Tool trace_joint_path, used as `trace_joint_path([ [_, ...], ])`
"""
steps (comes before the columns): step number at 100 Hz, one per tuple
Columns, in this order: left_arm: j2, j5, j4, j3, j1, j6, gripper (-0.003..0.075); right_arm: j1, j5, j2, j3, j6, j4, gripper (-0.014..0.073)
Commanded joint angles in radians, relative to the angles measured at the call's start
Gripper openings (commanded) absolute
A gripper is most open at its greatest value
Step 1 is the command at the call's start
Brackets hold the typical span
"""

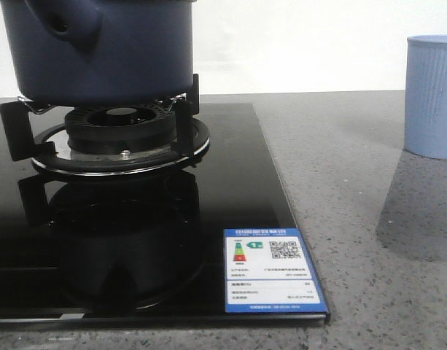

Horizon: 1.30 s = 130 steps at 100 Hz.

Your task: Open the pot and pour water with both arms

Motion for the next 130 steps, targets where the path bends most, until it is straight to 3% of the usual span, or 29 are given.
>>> trace_joint_path([
  [1,0.01,-0.067,-0.013,-0.027,-0.009,-0.011,-0.0016,-0.001,0.019,0.006,-0.026,-0.004,0.038,-0.0061],
  [20,0.01,-0.07,-0.013,-0.025,-0.009,-0.011,-0.0016,-0.001,0.019,0.006,-0.026,-0.004,0.038,-0.0061],
  [29,0.01,-0.099,0.073,-0.02,0.012,-0.011,-0.0016,-0.001,0.019,0.006,-0.026,-0.004,0.038,-0.0061],
  [42,0.008,-0.191,0.149,0.033,0.147,-0.025,-0.0016,-0.001,0.019,0.006,-0.026,-0.004,0.038,-0.0061],
  [53,-0.008,-0.218,0.222,0.109,0.3,-0.142,-0.0016,-0.001,0.019,0.006,-0.026,-0.004,0.038,-0.0061],
  [76,-0.117,-0.202,0.245,0.234,0.448,-0.178,-0.0016,-0.001,0.019,0.006,-0.026,-0.004,0.038,-0.0061],
  [102,-0.117,-0.119,0.275,0.236,0.425,-0.182,-0.0016,-0.001,0.018,0.004,-0.026,-0.004,0.037,-0.0061],
  [130,-0.117,-0.123,0.275,0.234,0.423,-0.182,-0.0016,-0.001,0.02,0.004,-0.026,-0.004,0.037,-0.0061],
])
